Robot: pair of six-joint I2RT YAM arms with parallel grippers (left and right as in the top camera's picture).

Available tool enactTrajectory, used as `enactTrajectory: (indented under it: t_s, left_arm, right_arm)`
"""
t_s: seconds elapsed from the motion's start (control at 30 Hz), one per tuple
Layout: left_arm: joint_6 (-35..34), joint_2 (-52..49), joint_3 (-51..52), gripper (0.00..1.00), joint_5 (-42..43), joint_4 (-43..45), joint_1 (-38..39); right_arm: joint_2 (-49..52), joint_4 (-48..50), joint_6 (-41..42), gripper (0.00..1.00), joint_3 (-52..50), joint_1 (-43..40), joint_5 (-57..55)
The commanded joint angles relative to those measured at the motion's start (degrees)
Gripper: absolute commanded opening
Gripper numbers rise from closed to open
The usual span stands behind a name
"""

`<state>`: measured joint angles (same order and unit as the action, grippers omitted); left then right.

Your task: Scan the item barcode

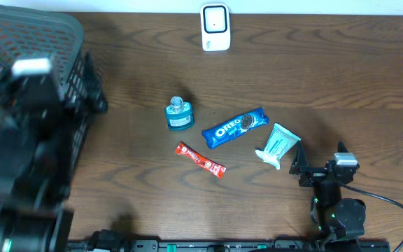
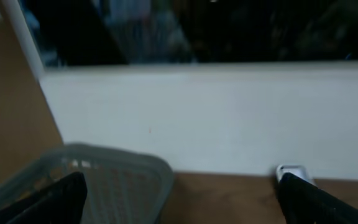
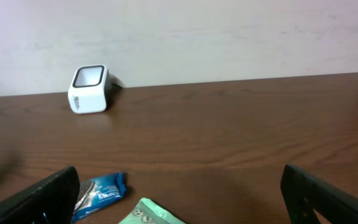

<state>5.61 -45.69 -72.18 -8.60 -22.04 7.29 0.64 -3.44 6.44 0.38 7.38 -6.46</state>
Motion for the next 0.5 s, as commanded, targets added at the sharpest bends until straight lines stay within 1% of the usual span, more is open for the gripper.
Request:
enactTrajectory:
  t_s: [0.0, 0.07, 0.17, 0.47]
  left_arm:
    - [-1.14, 5.27, -1.14, 0.98, 6.80, -0.83, 0.07]
    - [-2.27, 8.09, -0.52, 0.98, 10.25, -1.20, 0.07]
    - [-2.93, 11.50, 0.13, 0.98, 12.74, -1.62, 0.07]
    - [-2.91, 18.12, 3.67, 0.98, 12.70, -0.15, 0.02]
  right_arm:
    - [-0.13, -0.20, -0.76, 0.99, -0.07, 0.55, -0.72]
    - [-0.13, -0.20, -0.76, 0.99, -0.07, 0.55, -0.72]
    - [-0.13, -0.20, -0.76, 0.99, -0.07, 0.55, -0.72]
    - [-0.13, -0.20, -0.76, 0.99, -0.07, 0.55, -0.72]
